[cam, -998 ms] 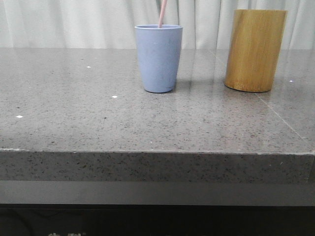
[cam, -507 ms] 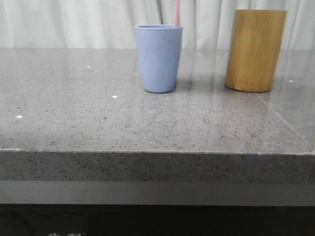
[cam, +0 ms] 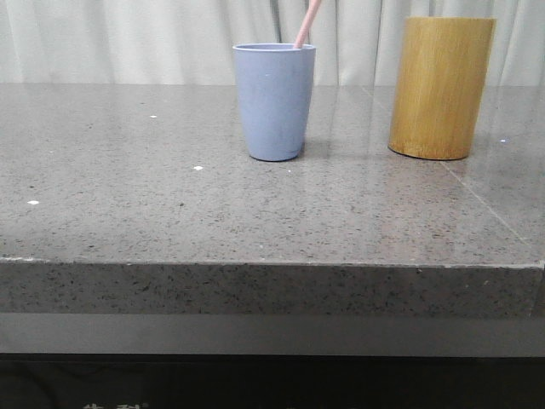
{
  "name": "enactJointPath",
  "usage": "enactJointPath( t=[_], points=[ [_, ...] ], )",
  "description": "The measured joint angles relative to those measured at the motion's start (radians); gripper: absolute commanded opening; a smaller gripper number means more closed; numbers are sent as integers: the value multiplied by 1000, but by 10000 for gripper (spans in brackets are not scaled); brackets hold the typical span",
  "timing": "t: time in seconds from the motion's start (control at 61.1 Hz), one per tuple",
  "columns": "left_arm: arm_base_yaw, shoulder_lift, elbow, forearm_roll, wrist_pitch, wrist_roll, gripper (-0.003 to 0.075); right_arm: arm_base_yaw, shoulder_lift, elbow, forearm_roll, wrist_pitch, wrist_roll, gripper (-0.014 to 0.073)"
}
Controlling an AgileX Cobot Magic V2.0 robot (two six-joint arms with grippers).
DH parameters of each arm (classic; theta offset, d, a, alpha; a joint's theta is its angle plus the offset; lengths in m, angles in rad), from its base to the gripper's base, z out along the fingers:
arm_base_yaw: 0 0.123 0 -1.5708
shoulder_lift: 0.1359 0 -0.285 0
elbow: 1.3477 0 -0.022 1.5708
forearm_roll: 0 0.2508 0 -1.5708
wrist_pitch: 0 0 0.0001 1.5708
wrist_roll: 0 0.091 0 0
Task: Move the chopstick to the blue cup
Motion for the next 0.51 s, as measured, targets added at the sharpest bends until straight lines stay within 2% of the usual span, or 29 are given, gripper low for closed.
enactJointPath(
  t=[0.213,0.507],
  points=[
    [0,0,0,0,0,0,303,-33,-295,339,-10,-101,25,342],
    [0,0,0,0,-1,0,303,-38,-701,699,-12,-116,58,342]
  ],
)
